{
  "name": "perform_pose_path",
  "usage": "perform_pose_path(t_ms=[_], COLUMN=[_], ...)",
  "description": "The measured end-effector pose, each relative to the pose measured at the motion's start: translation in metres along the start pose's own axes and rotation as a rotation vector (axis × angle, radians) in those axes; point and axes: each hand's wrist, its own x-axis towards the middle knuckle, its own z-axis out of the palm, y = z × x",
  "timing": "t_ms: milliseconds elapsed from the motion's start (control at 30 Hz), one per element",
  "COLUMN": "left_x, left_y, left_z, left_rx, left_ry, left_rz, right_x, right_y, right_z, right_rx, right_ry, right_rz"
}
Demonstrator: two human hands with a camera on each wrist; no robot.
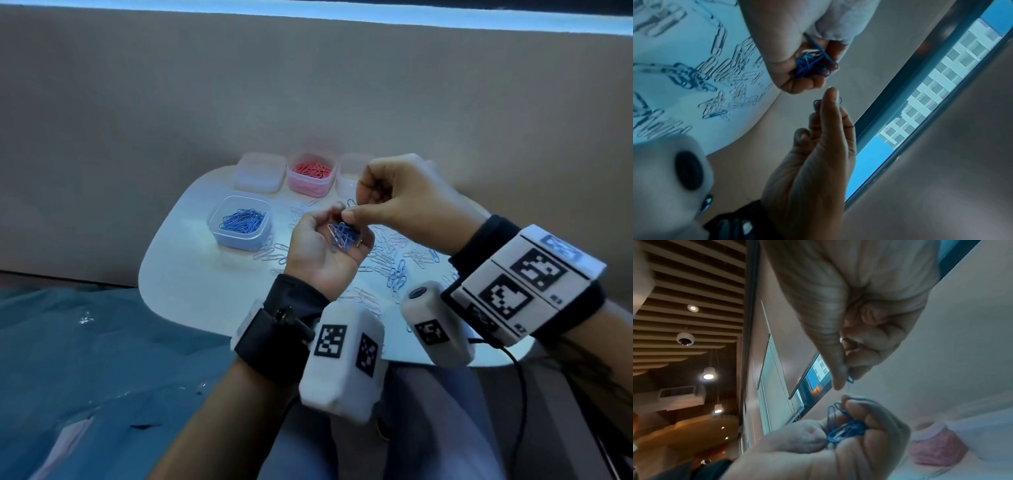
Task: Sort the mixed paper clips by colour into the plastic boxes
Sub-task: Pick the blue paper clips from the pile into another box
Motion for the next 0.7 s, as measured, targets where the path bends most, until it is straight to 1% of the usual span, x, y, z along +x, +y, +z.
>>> perform_pose_path(t_ms=[67, 133, 267, 433, 533, 567, 633, 700], left_x=[-0.001, -0.002, -0.003, -0.003, -0.004, -0.004, -0.004, -0.004], left_y=[-0.002, -0.002, -0.002, -0.002, -0.002, -0.002, -0.005, -0.008], left_z=[0.002, 0.004, 0.003, 0.001, 0.0, 0.0, -0.001, -0.002], left_rx=[-0.028, -0.066, -0.105, -0.127, -0.103, -0.107, -0.121, -0.12], left_ry=[-0.001, -0.021, -0.039, -0.106, -0.116, -0.122, -0.139, -0.138], left_rz=[-0.001, -0.007, -0.012, -0.013, -0.009, -0.005, 0.004, 0.014], right_x=[0.001, 0.004, 0.008, 0.006, 0.003, 0.002, 0.0, -0.002], right_y=[-0.001, 0.001, 0.01, 0.016, 0.018, 0.018, 0.018, 0.017], right_z=[0.001, 0.002, -0.002, -0.008, -0.013, -0.012, -0.009, -0.007], right_rx=[-0.057, -0.063, 0.065, 0.15, 0.245, 0.22, 0.066, -0.107], right_ry=[-0.015, -0.009, -0.011, 0.045, 0.017, -0.008, -0.049, -0.025], right_rz=[-0.011, 0.004, 0.061, 0.068, 0.109, 0.108, 0.079, 0.032])
